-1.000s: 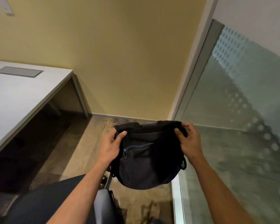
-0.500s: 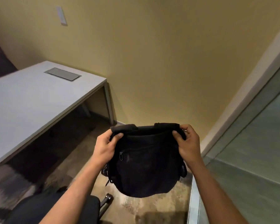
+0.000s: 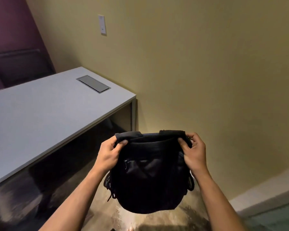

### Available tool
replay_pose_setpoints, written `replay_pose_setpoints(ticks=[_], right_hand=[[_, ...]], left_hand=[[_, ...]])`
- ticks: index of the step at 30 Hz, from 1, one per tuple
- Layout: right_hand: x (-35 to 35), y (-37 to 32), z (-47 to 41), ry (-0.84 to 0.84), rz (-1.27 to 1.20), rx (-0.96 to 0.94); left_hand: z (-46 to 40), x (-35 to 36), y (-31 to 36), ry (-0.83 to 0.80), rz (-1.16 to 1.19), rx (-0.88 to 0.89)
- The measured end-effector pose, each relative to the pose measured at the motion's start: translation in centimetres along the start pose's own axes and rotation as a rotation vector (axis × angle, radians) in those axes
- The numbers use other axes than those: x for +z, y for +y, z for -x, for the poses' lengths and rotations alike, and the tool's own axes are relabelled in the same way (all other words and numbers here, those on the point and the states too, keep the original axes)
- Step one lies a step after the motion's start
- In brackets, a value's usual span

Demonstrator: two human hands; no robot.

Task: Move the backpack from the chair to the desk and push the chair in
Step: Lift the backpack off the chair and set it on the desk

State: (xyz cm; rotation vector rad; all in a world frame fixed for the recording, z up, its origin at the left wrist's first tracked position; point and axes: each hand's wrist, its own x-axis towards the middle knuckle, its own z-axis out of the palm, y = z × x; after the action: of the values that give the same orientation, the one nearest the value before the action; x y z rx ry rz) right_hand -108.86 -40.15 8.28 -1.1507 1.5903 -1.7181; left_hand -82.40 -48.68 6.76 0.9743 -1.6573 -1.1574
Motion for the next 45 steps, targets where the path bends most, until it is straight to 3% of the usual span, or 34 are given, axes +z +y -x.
replay_pose_setpoints(ticks=[14,18,22,30,45], right_hand=[[10.7,1.6,-18.1,-0.076,-0.033,-0.063],[14.3,1.5,-24.4,-0.127,-0.049,-0.132],[20.4,1.2,-38.5,-0.278,-0.054,-0.201],[22.6,0.5,-40.6,-0.288,-0.102,-0.292],[35.2,0.7,-55.2,-0.322,-0.161,-0.342]], left_hand=[[-16.0,-5.9,-0.6,0.117,0.018,-0.074],[-21.4,-7.8,-1.3,0.217,-0.013,-0.039],[-32.0,-9.4,-1.7,0.447,-0.060,0.033],[-33.6,-11.4,-0.5,0.462,-0.131,0.093],[-49.1,-18.8,-3.3,0.598,-0.163,0.147]])
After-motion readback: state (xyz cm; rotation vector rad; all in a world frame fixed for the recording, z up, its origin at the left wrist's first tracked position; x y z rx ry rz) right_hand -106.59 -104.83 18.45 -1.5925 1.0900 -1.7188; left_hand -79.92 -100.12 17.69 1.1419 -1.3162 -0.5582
